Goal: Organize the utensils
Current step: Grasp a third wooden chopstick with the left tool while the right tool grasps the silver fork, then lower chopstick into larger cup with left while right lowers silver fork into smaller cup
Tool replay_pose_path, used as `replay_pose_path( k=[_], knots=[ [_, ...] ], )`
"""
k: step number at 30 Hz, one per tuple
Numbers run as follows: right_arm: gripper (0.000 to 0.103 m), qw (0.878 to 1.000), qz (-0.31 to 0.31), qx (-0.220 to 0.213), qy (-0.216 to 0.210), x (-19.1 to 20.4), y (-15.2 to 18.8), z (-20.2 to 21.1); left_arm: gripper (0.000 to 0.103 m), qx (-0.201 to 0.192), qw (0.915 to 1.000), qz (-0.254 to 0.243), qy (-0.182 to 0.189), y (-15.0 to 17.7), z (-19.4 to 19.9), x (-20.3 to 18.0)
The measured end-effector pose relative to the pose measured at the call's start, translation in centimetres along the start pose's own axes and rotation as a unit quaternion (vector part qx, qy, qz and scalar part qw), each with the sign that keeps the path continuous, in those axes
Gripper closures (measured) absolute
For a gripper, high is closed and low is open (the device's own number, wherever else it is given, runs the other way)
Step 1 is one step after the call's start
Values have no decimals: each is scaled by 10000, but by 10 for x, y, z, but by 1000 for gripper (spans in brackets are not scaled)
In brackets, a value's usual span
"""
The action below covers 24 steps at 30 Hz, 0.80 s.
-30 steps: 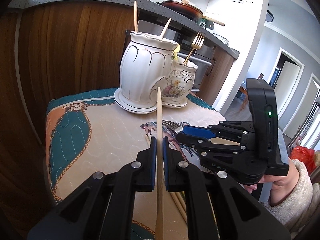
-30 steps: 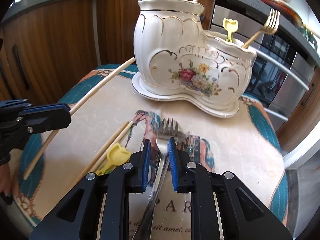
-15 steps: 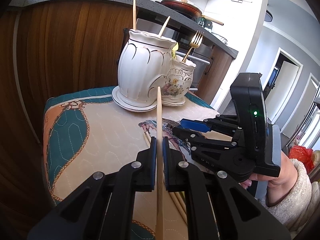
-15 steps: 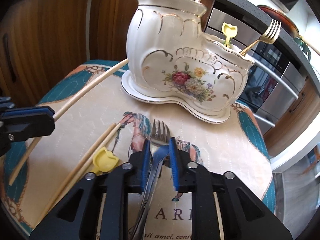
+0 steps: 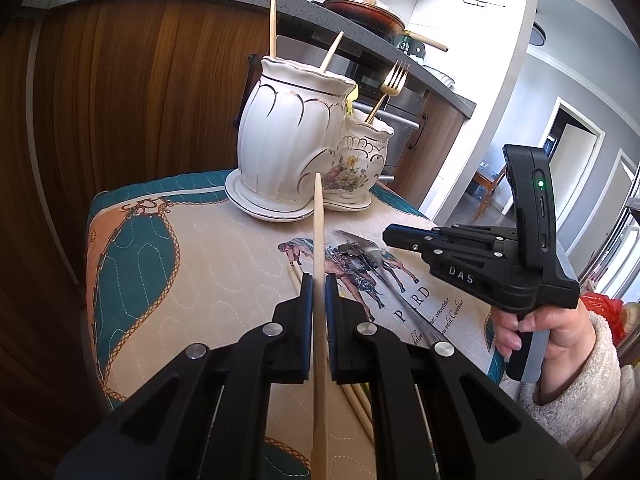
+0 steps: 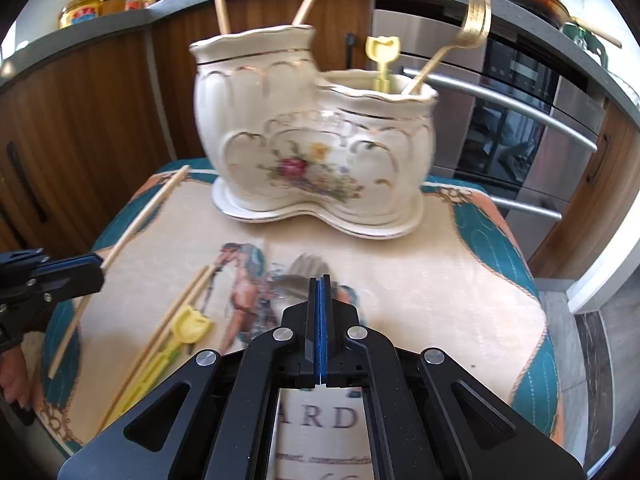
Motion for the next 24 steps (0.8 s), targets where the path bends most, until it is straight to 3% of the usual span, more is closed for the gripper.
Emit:
replay_pose_path(
  k=[4,7,10,18,20,24],
  knots=[
    [101,9986,-482,-1,-225,-11,-1,-2,97,8,10000,6,3,0,0,0],
    [81,9971,-573,-31,-508,-5,-4,-1,97,7,10000,-7,2,1,0,-1],
    [70,9974,-441,97,-566,3,0,-7,97,8,10000,-9,5,1,1,-1],
    [66,9985,-220,326,-391,13,7,-22,97,12,10000,-38,6,1,0,-2],
    [78,9990,-137,281,-332,14,6,-20,97,15,10000,-27,9,1,0,-2],
    [79,9992,-121,178,-351,16,4,-15,97,13,10000,-22,10,1,0,-1]
  ],
)
Point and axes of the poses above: each gripper's, at about its wrist camera, not at the fingertips, and z roughly against the way its jaws point, x to its left, y to its underside, the point moved 8 cm from there along -z, roughly the way its jaws point, and after that the axes turned 2 degrees about z, right-handed, at the moved point
